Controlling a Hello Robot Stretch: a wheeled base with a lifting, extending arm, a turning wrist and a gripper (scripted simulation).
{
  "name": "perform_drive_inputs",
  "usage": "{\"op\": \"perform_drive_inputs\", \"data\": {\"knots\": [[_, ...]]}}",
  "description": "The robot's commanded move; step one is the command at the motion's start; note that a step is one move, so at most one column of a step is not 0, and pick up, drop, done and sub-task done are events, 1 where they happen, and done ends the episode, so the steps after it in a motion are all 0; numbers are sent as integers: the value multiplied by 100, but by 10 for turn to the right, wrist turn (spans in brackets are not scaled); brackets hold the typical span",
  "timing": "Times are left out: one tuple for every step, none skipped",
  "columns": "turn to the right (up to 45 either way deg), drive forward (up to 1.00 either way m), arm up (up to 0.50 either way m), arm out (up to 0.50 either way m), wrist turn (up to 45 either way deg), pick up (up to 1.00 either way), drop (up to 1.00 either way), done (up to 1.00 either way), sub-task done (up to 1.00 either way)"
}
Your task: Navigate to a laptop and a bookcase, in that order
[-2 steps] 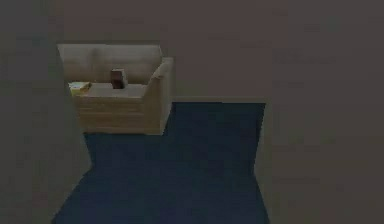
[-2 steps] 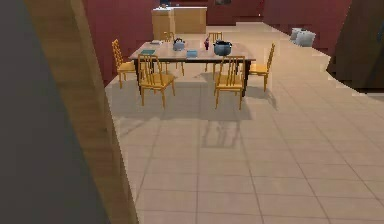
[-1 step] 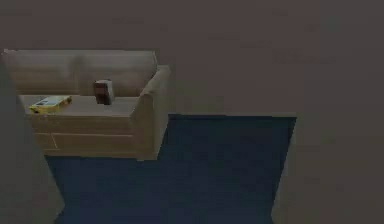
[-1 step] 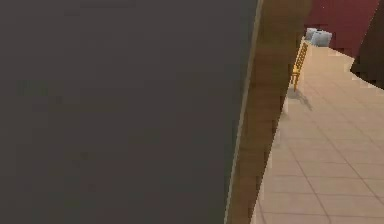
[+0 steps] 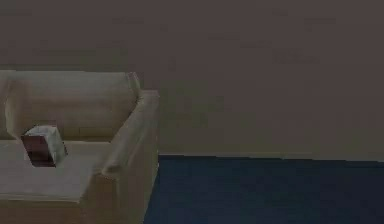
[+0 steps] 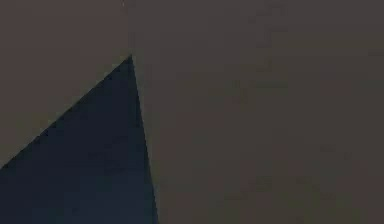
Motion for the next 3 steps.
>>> {"op": "perform_drive_inputs", "data": {"knots": [[0, 35, 0, 0, 0, 0, 0, 0, 0], [450, 0, 0, 0, 0, 0, 0, 0, 0], [150, 0, 0, 0, 0, 0, 0, 0, 0]]}}
